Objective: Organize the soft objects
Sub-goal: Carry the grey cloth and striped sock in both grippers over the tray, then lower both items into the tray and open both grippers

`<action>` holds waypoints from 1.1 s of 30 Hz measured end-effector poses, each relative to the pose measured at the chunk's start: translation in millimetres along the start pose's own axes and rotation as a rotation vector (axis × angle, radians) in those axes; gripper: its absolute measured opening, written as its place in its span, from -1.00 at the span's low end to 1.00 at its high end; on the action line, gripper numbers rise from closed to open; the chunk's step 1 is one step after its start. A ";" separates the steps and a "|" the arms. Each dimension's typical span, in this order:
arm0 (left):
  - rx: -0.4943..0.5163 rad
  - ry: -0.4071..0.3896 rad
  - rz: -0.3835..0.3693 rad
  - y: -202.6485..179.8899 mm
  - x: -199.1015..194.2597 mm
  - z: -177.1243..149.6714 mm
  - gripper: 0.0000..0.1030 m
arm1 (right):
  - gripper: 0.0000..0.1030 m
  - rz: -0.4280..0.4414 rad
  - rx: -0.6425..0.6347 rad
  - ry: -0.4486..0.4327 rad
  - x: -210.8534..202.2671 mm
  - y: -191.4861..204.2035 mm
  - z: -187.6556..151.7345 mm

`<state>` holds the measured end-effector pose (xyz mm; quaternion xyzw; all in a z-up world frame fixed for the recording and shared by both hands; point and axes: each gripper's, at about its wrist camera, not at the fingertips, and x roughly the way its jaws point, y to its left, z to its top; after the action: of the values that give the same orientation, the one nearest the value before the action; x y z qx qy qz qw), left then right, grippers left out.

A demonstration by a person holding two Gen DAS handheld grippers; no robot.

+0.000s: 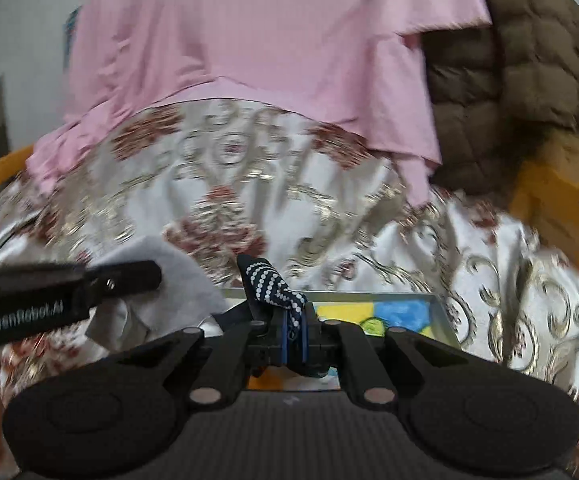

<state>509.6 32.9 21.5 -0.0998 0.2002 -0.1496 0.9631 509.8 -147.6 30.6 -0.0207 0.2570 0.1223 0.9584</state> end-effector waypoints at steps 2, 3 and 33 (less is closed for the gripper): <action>0.012 0.007 -0.001 -5.0 14.8 -3.3 -0.87 | -0.87 -0.008 0.053 0.014 9.4 -16.7 -3.3; 0.019 0.015 0.001 -7.1 21.5 -6.2 -0.87 | -0.87 -0.019 0.070 0.021 13.2 -23.4 -6.2; 0.044 0.143 0.046 -32.6 44.0 -56.9 -0.35 | -0.26 -0.018 0.142 0.048 3.0 -46.6 -50.9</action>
<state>516.4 -19.6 -37.2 -0.0632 0.2675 -0.1386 0.9514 498.9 -197.4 -16.2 0.0422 0.2878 0.0946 0.9521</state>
